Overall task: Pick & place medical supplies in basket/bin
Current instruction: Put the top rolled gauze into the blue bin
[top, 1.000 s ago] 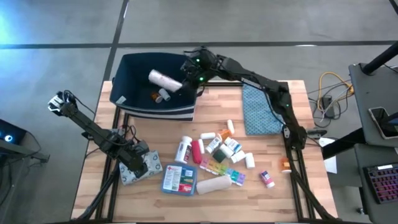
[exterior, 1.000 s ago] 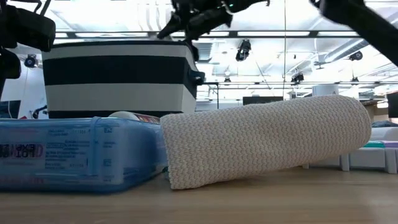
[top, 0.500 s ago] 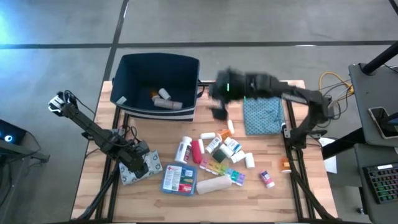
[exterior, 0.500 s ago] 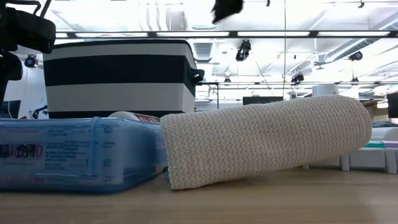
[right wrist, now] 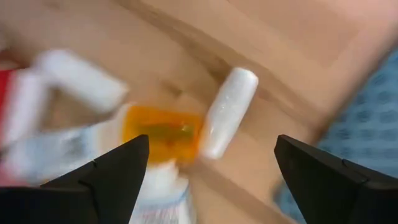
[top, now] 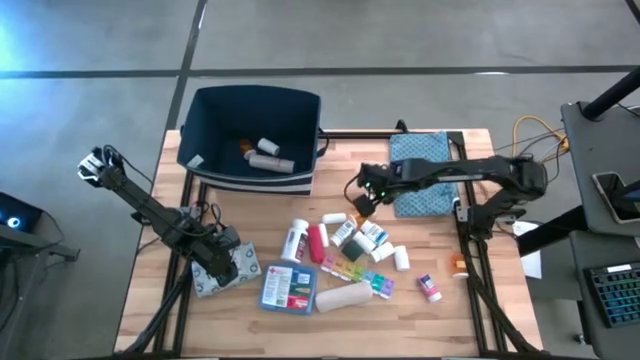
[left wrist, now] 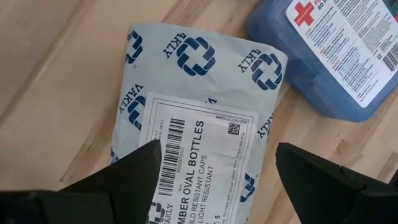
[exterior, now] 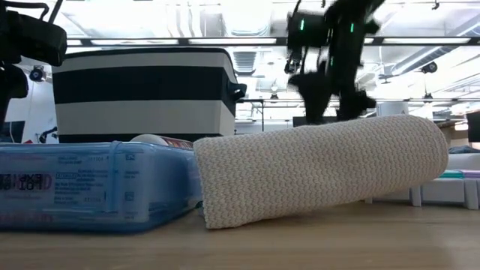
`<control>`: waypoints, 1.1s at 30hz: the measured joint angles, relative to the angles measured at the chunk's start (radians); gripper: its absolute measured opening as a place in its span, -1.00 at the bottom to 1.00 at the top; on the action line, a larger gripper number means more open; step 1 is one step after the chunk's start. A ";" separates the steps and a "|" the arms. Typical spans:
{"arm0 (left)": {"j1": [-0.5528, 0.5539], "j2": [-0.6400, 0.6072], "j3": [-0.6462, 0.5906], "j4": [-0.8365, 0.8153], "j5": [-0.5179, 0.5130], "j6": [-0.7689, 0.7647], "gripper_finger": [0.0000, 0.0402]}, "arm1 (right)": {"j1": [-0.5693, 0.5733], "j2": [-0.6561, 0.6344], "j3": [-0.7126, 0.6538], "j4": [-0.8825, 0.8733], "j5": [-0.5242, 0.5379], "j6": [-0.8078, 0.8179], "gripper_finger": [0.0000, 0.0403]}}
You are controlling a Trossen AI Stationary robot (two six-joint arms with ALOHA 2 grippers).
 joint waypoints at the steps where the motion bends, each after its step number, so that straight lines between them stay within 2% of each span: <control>1: 0.000 0.000 0.000 0.000 0.001 0.000 0.47 | -0.002 0.014 -0.022 0.028 -0.001 0.027 0.63; 8: 0.000 0.000 0.000 0.001 0.002 0.000 0.47 | -0.015 0.143 -0.069 0.154 0.026 0.127 0.60; 11: 0.000 0.000 -0.003 0.000 0.002 0.000 0.47 | -0.025 0.203 -0.063 0.165 0.051 0.161 0.45; 14: 0.000 0.000 -0.003 0.000 0.002 0.000 0.47 | -0.033 0.235 -0.052 0.148 0.051 0.150 0.16; 18: 0.000 0.000 -0.004 0.001 0.003 -0.001 0.47 | -0.033 0.229 -0.022 0.120 0.055 0.099 -0.34; 22: 0.000 0.000 -0.004 0.001 0.003 -0.003 0.47 | -0.024 0.127 0.065 0.099 0.100 0.014 -0.83; 25: 0.000 0.000 -0.004 0.002 0.002 -0.003 0.47 | 0.019 -0.017 0.187 0.080 0.201 -0.050 -0.83; 27: 0.000 0.000 -0.004 0.002 0.001 -0.004 0.47 | 0.074 -0.094 0.268 0.120 0.346 -0.117 -0.75; 29: 0.000 0.000 -0.005 0.002 0.000 -0.004 0.47 | 0.102 -0.147 0.342 0.245 0.481 -0.229 -0.66; 30: 0.000 0.000 -0.005 0.002 -0.002 -0.004 0.47 | 0.083 -0.152 0.384 0.303 0.472 -0.279 -0.64; 33: 0.000 0.000 -0.005 0.000 -0.019 -0.004 0.47 | -0.043 -0.064 0.529 0.326 0.260 -0.283 -0.66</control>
